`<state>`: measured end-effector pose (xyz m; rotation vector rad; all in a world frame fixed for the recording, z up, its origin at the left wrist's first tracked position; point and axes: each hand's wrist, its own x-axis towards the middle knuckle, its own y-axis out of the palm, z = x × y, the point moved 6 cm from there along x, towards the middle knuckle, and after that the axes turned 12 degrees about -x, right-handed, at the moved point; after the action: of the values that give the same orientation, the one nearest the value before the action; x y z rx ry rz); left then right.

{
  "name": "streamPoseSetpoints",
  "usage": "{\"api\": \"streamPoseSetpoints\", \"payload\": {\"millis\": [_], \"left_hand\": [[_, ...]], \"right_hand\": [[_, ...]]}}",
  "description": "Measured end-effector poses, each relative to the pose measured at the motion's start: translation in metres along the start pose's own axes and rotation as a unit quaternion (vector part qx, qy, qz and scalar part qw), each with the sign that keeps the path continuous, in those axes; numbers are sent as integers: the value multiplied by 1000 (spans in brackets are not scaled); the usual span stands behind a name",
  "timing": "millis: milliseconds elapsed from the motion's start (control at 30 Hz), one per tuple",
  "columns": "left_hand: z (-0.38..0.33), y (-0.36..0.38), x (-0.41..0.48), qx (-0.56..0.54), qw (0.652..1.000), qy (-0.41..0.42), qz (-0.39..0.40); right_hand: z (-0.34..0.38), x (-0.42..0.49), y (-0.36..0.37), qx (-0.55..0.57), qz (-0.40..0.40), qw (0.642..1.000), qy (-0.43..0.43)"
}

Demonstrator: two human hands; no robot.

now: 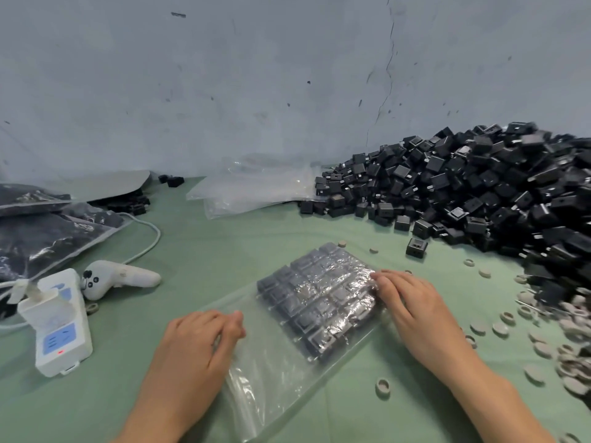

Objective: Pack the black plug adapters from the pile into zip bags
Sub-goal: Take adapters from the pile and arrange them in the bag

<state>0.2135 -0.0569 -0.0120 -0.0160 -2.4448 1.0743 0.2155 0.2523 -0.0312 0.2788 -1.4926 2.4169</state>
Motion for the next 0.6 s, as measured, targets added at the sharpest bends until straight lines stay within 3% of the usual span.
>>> {"api": "streamPoseSetpoints", "payload": {"millis": [133, 200, 300, 400, 500, 600], "left_hand": [[-13, 6, 11, -17, 999, 14, -43], [-27, 15, 16, -29, 998, 36, -46], [-53, 32, 25, -63, 995, 65, -32], [-85, 58, 42, -94, 992, 86, 23], [-124, 98, 77, -95, 985, 111, 96], [-162, 161, 123, -35, 974, 136, 177]], "right_hand": [[-17, 10, -11, 112, -67, 989, 74], [-32, 17, -15, 218, -83, 961, 149], [-58, 23, -20, 397, -106, 867, 281], [-82, 23, -17, 562, -105, 735, 366], [-102, 24, -14, 656, -113, 629, 402], [-117, 29, -15, 696, -136, 557, 433]]}}
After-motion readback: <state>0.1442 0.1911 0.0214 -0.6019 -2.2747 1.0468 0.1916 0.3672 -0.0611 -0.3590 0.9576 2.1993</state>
